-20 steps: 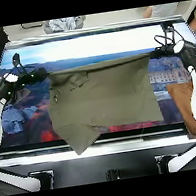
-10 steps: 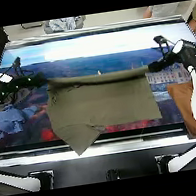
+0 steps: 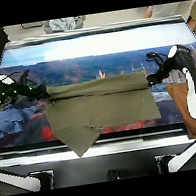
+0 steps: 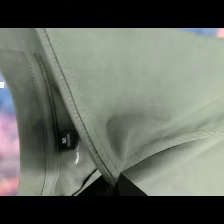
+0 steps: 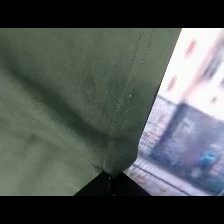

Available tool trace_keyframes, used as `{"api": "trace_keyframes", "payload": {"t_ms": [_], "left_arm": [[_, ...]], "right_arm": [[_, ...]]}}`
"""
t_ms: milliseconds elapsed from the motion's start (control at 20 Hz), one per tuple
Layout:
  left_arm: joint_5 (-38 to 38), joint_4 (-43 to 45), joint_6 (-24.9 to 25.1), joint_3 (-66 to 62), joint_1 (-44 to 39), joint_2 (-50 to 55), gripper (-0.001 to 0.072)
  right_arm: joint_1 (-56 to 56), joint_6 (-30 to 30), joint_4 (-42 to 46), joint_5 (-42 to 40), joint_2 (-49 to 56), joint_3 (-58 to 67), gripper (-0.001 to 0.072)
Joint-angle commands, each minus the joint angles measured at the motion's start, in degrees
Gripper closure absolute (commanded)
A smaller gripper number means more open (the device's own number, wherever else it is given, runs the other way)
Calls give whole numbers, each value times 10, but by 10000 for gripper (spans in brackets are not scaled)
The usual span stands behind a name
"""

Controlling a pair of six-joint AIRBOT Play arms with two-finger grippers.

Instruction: Fold the shirts.

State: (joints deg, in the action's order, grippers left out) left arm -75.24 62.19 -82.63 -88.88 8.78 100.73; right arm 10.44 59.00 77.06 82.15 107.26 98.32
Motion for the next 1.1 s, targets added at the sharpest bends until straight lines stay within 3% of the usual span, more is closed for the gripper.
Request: {"api": "trace_keyframes", "payload": {"t_ms": [0, 200, 250, 300, 350, 400, 700, 1050], "left_arm": [[-15, 31, -21, 0, 1, 2, 682], [-15, 61, -35, 0, 0, 5, 680], [-14, 47, -34, 0, 0, 5, 637], [-13, 35, -33, -1, 0, 5, 482], [-16, 27, -34, -3, 3, 4, 260], [-28, 25, -36, -9, 8, 0, 191], [-133, 25, -11, 39, 44, -82, 184], [-13, 20, 56, 509, 46, -327, 185]], "right_arm": [[0, 2, 18, 14, 6, 0, 676], [0, 10, 24, 7, 6, 0, 674], [0, 16, 11, 3, 6, 0, 625], [0, 21, 4, -2, 5, 0, 392], [0, 17, 1, -2, 2, 2, 223], [2, 5, 3, 13, -4, 4, 209], [106, -14, 3, 177, -78, -19, 192], [132, -44, 15, 32, -229, -309, 192]]}}
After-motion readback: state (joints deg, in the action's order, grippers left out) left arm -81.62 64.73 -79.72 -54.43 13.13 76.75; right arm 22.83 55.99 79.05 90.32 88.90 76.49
